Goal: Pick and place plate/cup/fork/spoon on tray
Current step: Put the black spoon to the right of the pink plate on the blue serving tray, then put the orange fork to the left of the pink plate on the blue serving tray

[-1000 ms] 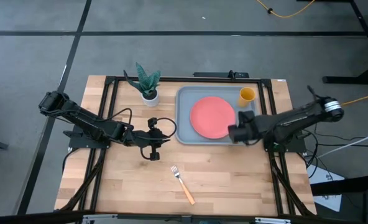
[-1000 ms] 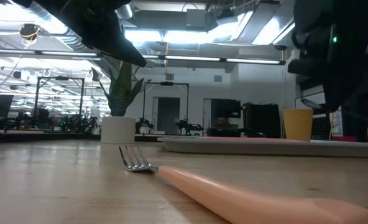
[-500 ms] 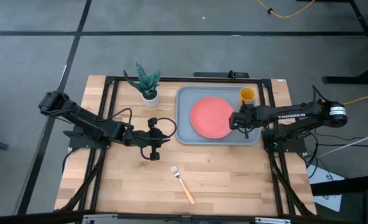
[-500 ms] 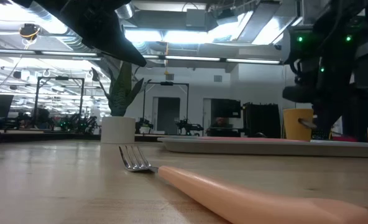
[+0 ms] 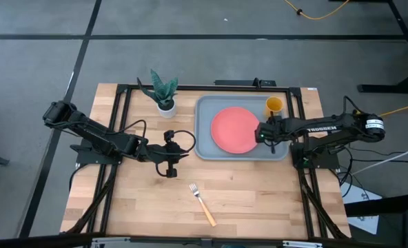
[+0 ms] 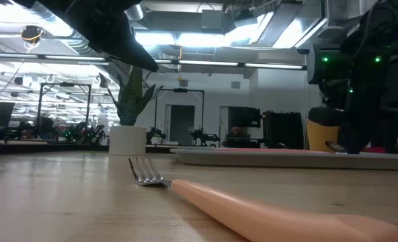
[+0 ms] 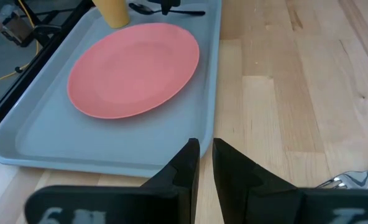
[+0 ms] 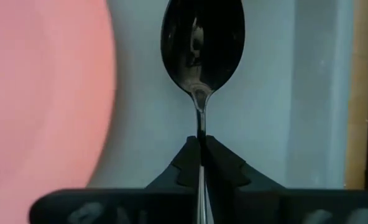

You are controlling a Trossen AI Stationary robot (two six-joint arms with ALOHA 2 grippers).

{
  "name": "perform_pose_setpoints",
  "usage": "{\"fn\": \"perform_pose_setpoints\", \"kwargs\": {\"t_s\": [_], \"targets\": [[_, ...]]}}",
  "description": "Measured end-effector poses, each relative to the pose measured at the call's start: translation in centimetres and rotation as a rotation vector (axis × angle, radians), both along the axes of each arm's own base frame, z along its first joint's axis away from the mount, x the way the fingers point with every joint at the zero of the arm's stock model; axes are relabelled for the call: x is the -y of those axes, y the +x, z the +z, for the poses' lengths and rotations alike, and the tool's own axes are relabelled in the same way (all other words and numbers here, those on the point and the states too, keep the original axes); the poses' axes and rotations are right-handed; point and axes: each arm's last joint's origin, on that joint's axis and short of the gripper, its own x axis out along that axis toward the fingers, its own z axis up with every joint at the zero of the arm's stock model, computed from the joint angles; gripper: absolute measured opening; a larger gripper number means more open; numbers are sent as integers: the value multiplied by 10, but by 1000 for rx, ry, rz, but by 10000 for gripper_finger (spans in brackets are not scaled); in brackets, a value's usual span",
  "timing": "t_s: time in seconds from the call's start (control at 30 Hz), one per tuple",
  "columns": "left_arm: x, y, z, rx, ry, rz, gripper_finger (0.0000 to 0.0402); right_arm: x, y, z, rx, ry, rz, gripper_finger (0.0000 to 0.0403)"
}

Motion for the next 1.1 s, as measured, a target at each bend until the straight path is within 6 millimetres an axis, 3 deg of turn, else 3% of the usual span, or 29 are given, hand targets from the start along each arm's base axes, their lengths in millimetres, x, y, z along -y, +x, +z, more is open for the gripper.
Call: {"fn": "perform_pose_setpoints", "kwargs": {"t_s": [0.23, 0.73, 0.87, 1.1], "targets": [[0, 0, 0, 0, 0, 0, 39, 0, -2, -5, 8, -3, -2, 41], [0, 0, 0, 0, 1, 0, 39, 1, 5, 2, 21, -12, 72, 45], [0, 0, 0, 0, 0, 0, 39, 1, 23, 22, 71, 10, 213, 45], [0, 0, 0, 7, -18, 21, 39, -19, 50, 58, 153, 83, 672, 45]]}}
